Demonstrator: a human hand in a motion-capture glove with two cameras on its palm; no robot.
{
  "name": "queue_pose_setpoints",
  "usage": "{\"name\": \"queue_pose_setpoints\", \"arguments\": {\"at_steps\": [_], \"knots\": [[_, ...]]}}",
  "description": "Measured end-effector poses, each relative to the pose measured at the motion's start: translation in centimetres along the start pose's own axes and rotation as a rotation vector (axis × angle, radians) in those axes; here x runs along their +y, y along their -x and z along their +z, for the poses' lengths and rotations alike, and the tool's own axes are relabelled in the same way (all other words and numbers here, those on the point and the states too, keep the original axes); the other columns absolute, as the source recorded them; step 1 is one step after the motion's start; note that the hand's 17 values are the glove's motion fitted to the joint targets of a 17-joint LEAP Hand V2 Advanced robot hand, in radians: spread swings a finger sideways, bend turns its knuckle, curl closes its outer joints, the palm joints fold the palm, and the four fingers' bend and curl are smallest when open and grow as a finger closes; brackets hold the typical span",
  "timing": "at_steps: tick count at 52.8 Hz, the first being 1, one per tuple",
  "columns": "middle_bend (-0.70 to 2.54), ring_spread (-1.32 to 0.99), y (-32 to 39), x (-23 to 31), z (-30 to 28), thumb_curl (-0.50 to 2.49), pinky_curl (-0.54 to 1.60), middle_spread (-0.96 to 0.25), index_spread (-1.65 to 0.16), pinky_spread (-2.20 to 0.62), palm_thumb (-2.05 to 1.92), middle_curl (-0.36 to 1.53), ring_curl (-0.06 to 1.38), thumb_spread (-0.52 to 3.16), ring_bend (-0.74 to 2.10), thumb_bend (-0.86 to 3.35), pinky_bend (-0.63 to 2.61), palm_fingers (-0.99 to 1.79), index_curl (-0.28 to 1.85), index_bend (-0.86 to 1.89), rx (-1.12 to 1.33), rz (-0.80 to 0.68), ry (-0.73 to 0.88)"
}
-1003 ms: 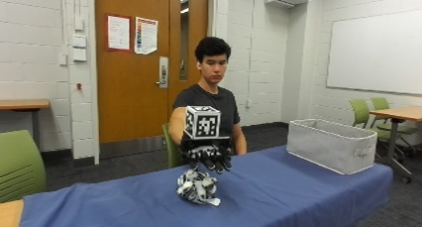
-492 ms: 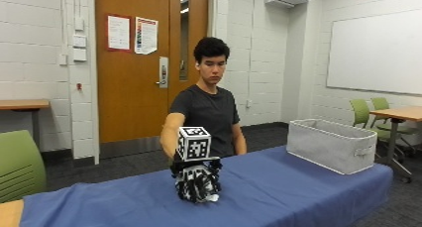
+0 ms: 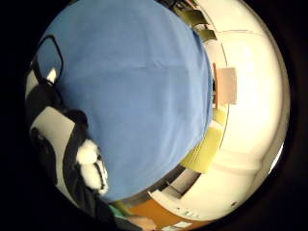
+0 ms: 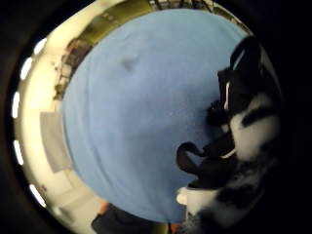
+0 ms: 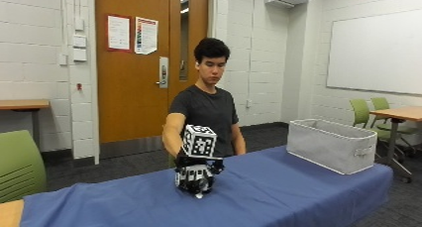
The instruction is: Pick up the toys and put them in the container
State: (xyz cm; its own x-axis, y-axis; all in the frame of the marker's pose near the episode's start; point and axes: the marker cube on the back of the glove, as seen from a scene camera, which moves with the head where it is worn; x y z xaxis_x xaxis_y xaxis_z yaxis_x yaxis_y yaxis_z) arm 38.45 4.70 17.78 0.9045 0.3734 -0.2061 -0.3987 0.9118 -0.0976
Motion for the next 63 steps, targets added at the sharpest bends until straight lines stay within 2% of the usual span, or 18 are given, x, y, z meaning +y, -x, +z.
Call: {"name": "queue_pose_setpoints", "arguments": {"at_steps": [1, 2, 9, 16, 27, 36, 45, 49, 53, 55, 60, 63], "knots": [[0.64, -0.44, -0.1, 0.1, 0.0, 0.44, 0.41, -0.37, -0.40, -0.40, 0.59, 0.53, 0.49, 1.03, 1.08, 0.27, 1.01, 1.13, 0.28, 0.31, -0.017, 0.001, 0.008], [0.66, -0.44, -0.2, 0.1, 0.0, 0.45, 0.40, -0.37, -0.40, -0.40, 0.59, 0.53, 0.48, 1.02, 1.08, 0.27, 0.98, 1.17, 0.27, 0.34, -0.035, 0.002, 0.017], [0.77, -0.43, -0.6, 0.7, -0.6, 0.52, 0.39, -0.39, -0.35, -0.42, 0.57, 0.60, 0.50, 0.90, 1.06, 0.25, 0.89, 1.22, 0.40, 0.64, -0.121, 0.012, 0.062], [0.82, -0.42, 0.3, 1.4, -3.2, 0.58, 0.40, -0.38, -0.29, -0.41, 0.55, 0.63, 0.52, 0.79, 1.08, 0.25, 0.90, 1.18, 0.48, 0.73, -0.222, 0.000, 0.056], [0.86, -0.41, 5.0, 1.8, -12.9, 0.68, 0.42, -0.37, -0.24, -0.42, 0.53, 0.67, 0.54, 0.67, 1.11, 0.25, 0.93, 1.13, 0.54, 0.76, -0.254, -0.079, 0.049], [0.87, -0.41, 13.9, 1.5, -22.6, 0.75, 0.43, -0.37, -0.23, -0.42, 0.51, 0.70, 0.55, 0.61, 1.12, 0.26, 0.95, 1.11, 0.58, 0.75, -0.232, -0.213, -0.153], [0.87, -0.41, 25.0, 2.9, -29.5, 0.82, 0.43, -0.37, -0.22, -0.42, 0.49, 0.71, 0.56, 0.56, 1.12, 0.27, 0.95, 1.10, 0.61, 0.74, -0.226, -0.401, -0.237], [0.87, -0.41, 31.8, 5.0, -32.2, 0.86, 0.43, -0.37, -0.21, -0.42, 0.48, 0.72, 0.56, 0.54, 1.12, 0.27, 0.95, 1.10, 0.63, 0.73, -0.208, -0.522, -0.276], [0.87, -0.41, 38.5, 7.4, -34.8, 0.89, 0.43, -0.37, -0.21, -0.42, 0.48, 0.73, 0.57, 0.53, 1.12, 0.28, 0.95, 1.10, 0.64, 0.72, -0.208, -0.757, -0.307], [0.86, -0.41, 40.9, 8.0, -35.6, 0.90, 0.43, -0.37, -0.21, -0.42, 0.47, 0.73, 0.57, 0.53, 1.12, 0.28, 0.95, 1.10, 0.65, 0.72, -0.210, -0.830, -0.315], [0.86, -0.41, 46.2, 9.0, -37.1, 0.94, 0.43, -0.37, -0.21, -0.42, 0.46, 0.73, 0.57, 0.52, 1.12, 0.29, 0.95, 1.10, 0.66, 0.70, -0.226, -0.864, -0.308], [0.86, -0.41, 49.6, 9.3, -37.6, 0.96, 0.43, -0.37, -0.21, -0.42, 0.45, 0.74, 0.57, 0.51, 1.12, 0.29, 0.96, 1.10, 0.67, 0.70, -0.173, -0.807, -0.322]]}}
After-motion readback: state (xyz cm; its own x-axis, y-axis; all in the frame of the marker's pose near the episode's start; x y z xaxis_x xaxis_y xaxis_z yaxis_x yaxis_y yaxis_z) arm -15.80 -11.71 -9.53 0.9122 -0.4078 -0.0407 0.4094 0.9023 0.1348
